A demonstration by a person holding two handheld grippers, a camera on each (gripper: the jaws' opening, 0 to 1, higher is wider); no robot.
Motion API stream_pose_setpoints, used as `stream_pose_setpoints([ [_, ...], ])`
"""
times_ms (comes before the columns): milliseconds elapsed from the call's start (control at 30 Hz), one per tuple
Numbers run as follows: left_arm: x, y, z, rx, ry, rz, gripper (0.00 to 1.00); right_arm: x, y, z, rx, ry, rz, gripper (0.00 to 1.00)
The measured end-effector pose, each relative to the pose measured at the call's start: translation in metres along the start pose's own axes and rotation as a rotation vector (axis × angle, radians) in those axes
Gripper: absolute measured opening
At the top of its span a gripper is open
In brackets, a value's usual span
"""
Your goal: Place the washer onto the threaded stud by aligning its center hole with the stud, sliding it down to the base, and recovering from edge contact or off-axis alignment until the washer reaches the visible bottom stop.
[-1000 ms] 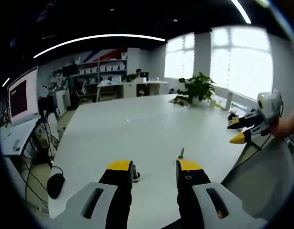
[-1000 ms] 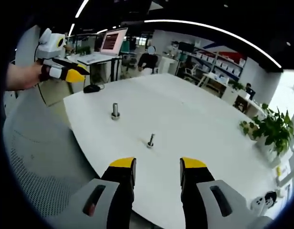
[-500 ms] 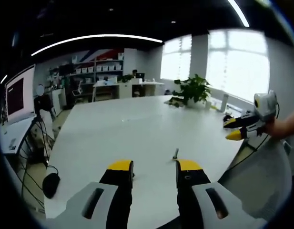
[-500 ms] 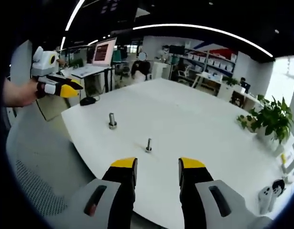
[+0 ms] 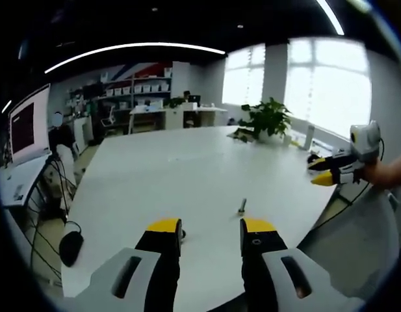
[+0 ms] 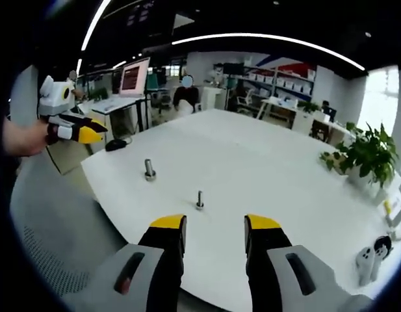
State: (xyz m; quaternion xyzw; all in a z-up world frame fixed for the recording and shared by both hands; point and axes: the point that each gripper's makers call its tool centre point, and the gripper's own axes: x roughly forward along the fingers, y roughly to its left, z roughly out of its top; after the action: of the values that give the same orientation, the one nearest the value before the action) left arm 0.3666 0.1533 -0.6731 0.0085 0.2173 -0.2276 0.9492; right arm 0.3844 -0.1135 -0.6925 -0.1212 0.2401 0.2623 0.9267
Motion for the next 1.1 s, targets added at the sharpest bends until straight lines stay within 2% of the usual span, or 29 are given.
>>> stream_pose_setpoints([
  [267,0.0022,-0.0038,0.0003,0.011,0.001,-0.02,0.34,0.0004,0.001,0.0004,0.001,0.002,0.002,0.38],
  [567,-0.0002,0.0012,0.0017,-0.043,-0.014,-0.018,0.34,-0.0002,-0.0031,-0.0006,0.0,0.005,-0.018,0.38],
  [733,-0.0025,-0.0005,0.0037,-0.031,-0.025,-0.007,0.34,-0.0002,-0.002,-0.0016,0.005,0.007,-0.009,0.38],
  [867,0.0,-0.0013,0.0056,-0.023,-0.026,-0.013,0.34,-0.0045,-0.0054,0.0042,0.016,-0.026,-0.019,0.38],
  [1100,0.0003,-0.0007,0.0038,-0.014,-0.016,0.001,0.34,-0.002,-0.0016,-0.0003,-0.004,-0.007,-0.01,0.38],
])
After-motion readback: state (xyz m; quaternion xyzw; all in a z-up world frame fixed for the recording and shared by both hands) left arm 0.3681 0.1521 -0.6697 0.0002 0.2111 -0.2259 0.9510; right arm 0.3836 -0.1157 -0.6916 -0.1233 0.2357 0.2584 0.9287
